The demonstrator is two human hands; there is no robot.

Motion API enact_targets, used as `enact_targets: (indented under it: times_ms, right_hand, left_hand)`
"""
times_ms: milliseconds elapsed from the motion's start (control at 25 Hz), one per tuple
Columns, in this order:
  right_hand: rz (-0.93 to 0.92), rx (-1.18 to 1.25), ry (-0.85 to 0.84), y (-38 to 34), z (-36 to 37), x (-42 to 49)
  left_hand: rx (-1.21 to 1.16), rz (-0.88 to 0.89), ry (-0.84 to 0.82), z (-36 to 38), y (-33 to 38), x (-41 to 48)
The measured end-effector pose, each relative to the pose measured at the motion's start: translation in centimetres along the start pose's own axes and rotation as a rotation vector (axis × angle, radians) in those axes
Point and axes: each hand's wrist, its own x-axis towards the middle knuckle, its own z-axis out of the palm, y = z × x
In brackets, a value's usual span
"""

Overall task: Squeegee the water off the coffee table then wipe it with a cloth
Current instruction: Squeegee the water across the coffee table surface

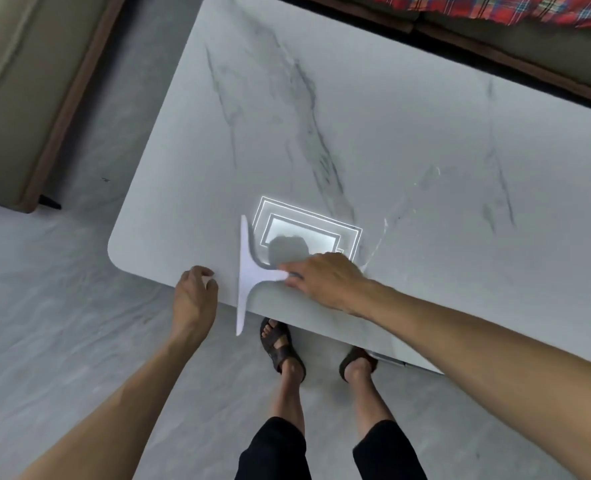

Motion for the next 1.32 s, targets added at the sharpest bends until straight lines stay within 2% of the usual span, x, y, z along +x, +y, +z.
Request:
enact_targets:
  times_ms: [80,160,400,520,640,800,960,1120,1320]
  right_hand:
    - [-0.04,-0.005,0.002,-0.7,1.9,0.9]
    - [-0.011,-0.007,0.056,1.5,3.0,-0.2]
    - [0.198,-0.044,0.169,14.2,2.9,-11.7]
    - [0.356,-0.062,0.134,19.2,2.4,-17.3]
    - [0.408,-0.086,0.151,20.9,1.6,-20.7]
    - [0.197,-0.043,0.188,16.2,1.6,-17.3]
    - [0.013,0.106,0.047,7.0,2.3,-6.7]
    - [-0.114,0.089,0.01,-0.1,3.8,2.1]
    - [-0.129,0.115,0.038,-3.8,5.3,6.3]
  left_hand:
    - [0.015,-0.004,-0.025,0.9,-0.2,-0.3]
    - [0.036,0.045,-0.069,2.6,0.5,-0.9]
    - [0.233,0.326,-0.253,8.8,6.0,-4.3]
    - [0.248,0.317,-0.346,11.7,8.8,-5.4]
    - [0.148,0.218,-0.317,12.8,10.1,-6.2]
    - [-0.014,0.026,-0.105,11.0,9.5,-6.3]
    - [-0.059,-0.149,0.087,6.1,5.3,-4.7]
    - [0.007,-0.164,0.133,1.9,1.1,-2.3]
    - [0.01,-0.185,0.104,0.2,-1.1,0.0]
